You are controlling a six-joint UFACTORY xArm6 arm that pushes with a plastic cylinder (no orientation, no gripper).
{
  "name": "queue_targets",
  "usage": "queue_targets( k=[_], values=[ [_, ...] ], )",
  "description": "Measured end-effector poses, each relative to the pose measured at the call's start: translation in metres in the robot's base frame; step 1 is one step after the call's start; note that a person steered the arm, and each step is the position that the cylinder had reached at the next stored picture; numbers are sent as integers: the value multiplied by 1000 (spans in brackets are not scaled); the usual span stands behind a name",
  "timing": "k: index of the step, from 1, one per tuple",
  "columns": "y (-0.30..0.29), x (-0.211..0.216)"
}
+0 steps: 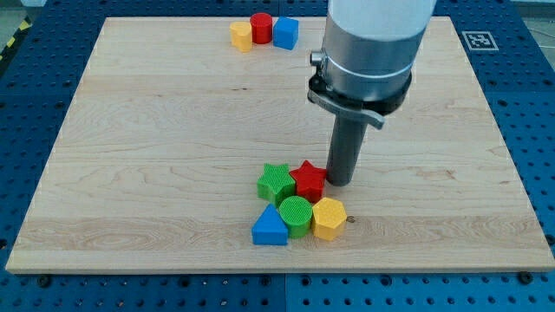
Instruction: Move the yellow heart towards the center of the board
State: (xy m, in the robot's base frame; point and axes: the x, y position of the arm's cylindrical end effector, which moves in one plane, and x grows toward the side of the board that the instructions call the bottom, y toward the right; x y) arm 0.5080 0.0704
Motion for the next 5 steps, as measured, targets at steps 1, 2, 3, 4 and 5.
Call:
queue_targets(
  k=[1,2,3,4,5],
  values=[
    [6,-31],
    [9,-62],
    [12,-99],
    [23,-163],
    [44,-218]
  ],
)
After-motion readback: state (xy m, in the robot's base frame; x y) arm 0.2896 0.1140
